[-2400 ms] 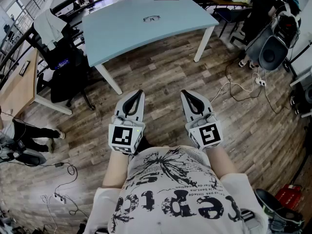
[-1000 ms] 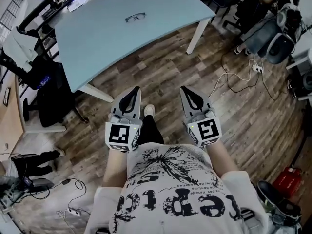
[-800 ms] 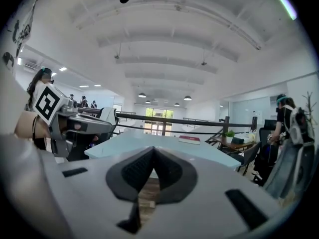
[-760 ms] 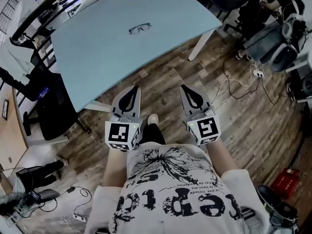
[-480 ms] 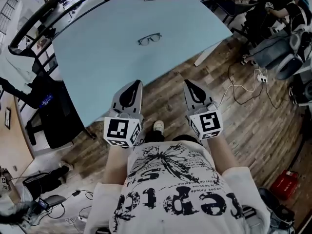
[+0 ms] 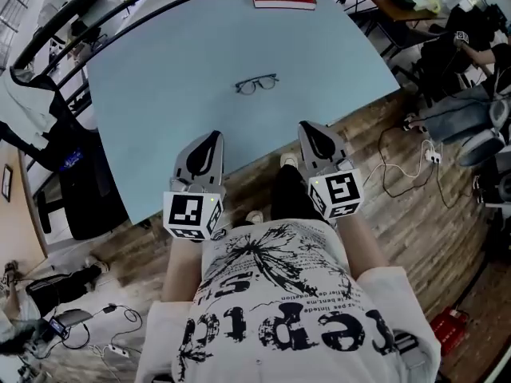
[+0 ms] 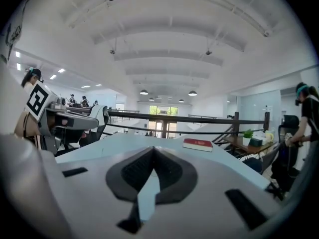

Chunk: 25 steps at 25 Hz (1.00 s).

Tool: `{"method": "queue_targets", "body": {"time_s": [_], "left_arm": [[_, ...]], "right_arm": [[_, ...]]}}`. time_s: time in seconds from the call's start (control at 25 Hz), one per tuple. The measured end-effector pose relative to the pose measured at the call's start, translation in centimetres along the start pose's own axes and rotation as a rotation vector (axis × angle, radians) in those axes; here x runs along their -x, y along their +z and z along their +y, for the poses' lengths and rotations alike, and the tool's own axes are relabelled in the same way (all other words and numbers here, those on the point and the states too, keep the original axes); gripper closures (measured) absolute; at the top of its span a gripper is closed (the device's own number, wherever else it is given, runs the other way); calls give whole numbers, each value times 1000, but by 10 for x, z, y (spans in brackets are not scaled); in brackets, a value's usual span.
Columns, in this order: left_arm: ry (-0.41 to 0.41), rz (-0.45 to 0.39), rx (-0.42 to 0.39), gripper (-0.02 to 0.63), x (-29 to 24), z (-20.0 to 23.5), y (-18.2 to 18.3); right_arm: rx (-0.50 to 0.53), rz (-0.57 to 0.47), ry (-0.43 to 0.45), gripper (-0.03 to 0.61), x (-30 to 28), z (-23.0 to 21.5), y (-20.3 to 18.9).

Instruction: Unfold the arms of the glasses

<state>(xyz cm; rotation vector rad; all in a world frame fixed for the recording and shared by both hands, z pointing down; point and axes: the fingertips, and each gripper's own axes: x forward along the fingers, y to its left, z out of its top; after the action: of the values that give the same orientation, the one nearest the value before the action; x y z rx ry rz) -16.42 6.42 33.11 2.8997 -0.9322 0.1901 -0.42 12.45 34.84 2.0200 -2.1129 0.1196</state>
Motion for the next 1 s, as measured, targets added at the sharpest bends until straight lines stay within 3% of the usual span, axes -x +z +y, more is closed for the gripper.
{"method": "queue_targets", "body": {"time_s": [0.28, 0.56, 0.8, 1.0], "left_arm": [[165, -3, 24, 595, -82, 35, 12], [335, 30, 74, 595, -164, 63, 19], [414, 72, 128, 595, -211, 70, 0], [408, 104, 160, 595, -240, 78, -22]], "right_arm": [[74, 9, 203, 568, -98, -55, 11], [85, 125, 392, 568, -193, -116, 2], [123, 242, 524, 568, -244, -137, -39], [131, 333, 603, 568, -273, -141, -74]]}}
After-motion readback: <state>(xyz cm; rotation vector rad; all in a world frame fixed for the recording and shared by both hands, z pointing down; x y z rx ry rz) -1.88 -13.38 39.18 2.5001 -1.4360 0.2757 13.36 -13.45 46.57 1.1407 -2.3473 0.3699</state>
